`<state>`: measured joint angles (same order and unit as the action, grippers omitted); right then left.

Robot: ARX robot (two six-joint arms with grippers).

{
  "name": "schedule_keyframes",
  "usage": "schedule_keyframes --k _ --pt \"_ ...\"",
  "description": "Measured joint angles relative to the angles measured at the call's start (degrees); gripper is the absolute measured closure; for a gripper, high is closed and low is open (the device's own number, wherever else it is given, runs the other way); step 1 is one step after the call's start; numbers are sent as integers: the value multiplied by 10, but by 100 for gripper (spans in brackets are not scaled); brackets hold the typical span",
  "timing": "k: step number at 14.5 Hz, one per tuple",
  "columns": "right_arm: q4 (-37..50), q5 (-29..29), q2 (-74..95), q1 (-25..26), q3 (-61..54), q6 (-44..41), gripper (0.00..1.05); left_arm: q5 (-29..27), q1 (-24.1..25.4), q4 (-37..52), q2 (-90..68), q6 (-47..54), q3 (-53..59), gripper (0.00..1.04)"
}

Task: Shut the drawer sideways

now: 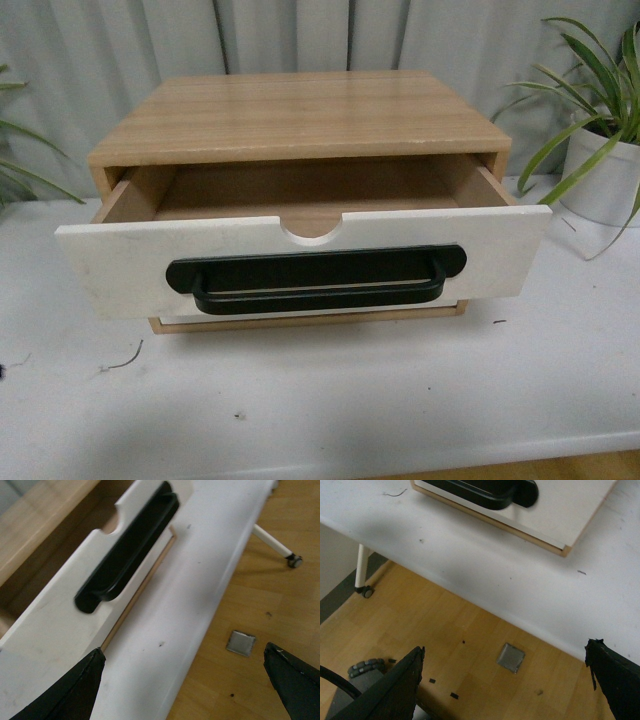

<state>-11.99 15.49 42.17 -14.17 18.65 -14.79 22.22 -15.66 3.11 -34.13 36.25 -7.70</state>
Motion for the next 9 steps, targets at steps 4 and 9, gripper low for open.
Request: schedule_keyframes --k 4,9 --pt "30 24 146 -2 75 -106 6 14 -2 103 -181 64 -66 7" --pt "35 47 282 -13 151 -161 6 21 2 115 -319 98 -134 7"
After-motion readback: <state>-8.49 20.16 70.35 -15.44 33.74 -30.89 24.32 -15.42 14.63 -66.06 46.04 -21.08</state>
